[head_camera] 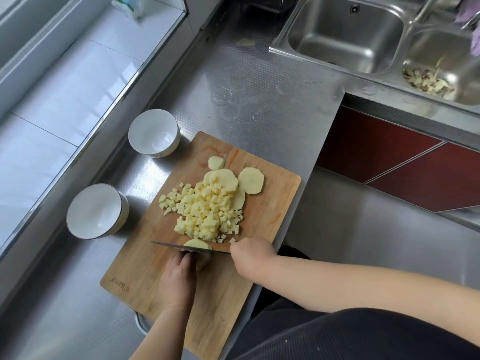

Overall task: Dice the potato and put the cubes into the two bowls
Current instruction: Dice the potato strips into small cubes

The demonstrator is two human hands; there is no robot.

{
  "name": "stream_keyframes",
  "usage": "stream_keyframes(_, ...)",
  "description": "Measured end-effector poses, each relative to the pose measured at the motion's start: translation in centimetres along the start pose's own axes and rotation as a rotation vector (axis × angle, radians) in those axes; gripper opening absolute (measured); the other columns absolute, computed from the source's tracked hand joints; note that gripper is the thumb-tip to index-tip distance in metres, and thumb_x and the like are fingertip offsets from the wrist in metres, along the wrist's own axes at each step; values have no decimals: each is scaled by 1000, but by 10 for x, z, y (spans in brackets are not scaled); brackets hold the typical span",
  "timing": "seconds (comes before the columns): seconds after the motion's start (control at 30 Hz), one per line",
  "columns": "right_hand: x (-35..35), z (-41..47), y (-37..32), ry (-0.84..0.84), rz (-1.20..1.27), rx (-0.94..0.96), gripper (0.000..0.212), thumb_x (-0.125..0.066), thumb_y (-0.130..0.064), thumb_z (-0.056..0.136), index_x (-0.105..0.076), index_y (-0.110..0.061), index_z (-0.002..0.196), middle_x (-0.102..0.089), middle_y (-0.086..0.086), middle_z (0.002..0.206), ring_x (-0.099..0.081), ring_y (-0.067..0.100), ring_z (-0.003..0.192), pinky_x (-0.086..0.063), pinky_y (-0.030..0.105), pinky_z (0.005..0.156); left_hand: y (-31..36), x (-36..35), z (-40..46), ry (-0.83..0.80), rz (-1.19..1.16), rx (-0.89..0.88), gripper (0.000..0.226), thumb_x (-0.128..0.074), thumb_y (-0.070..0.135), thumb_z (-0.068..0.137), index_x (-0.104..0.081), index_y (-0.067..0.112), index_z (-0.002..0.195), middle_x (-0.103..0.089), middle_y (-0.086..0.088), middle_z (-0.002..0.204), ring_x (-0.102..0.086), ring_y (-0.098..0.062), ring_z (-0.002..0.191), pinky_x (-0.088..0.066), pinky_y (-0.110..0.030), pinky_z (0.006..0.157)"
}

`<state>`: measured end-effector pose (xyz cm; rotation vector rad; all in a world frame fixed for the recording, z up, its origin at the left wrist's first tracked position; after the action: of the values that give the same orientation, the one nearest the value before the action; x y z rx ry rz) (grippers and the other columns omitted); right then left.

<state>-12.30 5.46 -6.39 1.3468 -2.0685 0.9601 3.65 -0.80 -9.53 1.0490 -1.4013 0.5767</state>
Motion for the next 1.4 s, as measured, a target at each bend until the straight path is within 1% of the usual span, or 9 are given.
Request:
stream_keyframes(0.1,-2,6,11,4,57,-22,19,-43,-10,99,-60,-6,106,-62,13,103,-49,27,74,-28,25,47,1,0,-4,20,-14,-23,28,-80,-10,63,-71,4,85,-64,-12,82,-60,-32,70,-44,-31,50)
stream_keyframes(0.23,1,7,13,31,94,4,22,-44,-17,99,-60,-9,111,-62,12,100,-56,30,80,-26,25,47,-2,-2,-8,29,-37,-28,24,-80,-6,66,-70,4,86,-64,-12,86,-60,-32,74,-47,-32,52)
stream_keyframes(0.83,10,-18,-5,-21,63,-5,18,-43,1,93,-59,-4,98,-60,14,95,-45,27,74,-26,28,47,-12,-11,-9,8,-49,10,26,-78,-4,73,-74,3,97,-69,-15,98,-65,-37,86,-54,-38,61)
stream_keyframes(0.97,4,-14,-8,-31,41,-30,28,-44,7,89,-37,-9,67,-39,6,67,-33,20,55,-30,27,47,-10,-5,-8,17,-46,-14,26,-79,-6,70,-74,3,94,-69,-16,94,-66,-37,82,-54,-39,59)
stream_keyframes(1.13,-4,-7,-7,-33,62,-36,35,-44,6,89,-32,-12,63,-32,5,65,-30,18,54,-30,26,48,-6,-1,-6,28,-31,-59,28,-81,-9,65,-74,3,89,-69,-15,90,-66,-37,75,-53,-37,55)
stream_keyframes(1.2,-7,-6,-2,-46,65,-53,28,-44,4,91,-40,-10,66,-34,4,65,-31,18,54,-30,25,48,-7,0,-6,35,-28,-55,22,-78,-6,70,-74,3,89,-69,-14,90,-66,-37,76,-52,-36,56)
stream_keyframes(1.27,-6,-4,4,-39,105,-61,16,-43,-3,95,-59,-2,94,-36,4,67,-35,20,56,-31,25,49,-7,-1,-8,16,-41,-30,25,-79,-6,69,-74,5,91,-69,-12,93,-66,-35,80,-53,-35,59)
stream_keyframes(1.33,-3,-3,11,-36,169,-62,26,-44,-15,100,-56,-4,119,-44,5,76,-43,24,65,-33,26,50,-6,0,-10,-1,-52,-12,26,-79,-5,70,-73,7,92,-68,-9,95,-65,-30,82,-52,-31,62)
stream_keyframes(1.4,0,-2,14,-33,199,-53,26,-46,-25,101,-57,-7,115,-57,10,94,-46,24,75,-35,28,54,-5,1,-12,-3,-54,-10,25,-79,-4,71,-72,8,91,-67,-8,94,-64,-28,81,-48,-28,61)
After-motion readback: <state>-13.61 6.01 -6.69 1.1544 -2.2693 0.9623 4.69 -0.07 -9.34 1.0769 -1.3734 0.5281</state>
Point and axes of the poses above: each hand's wrist, its own z-axis towards the middle knuckle, its own x-axis out of the back of the hand, y = z × x, the point moved 7 cm from there along z, towards the middle knuckle
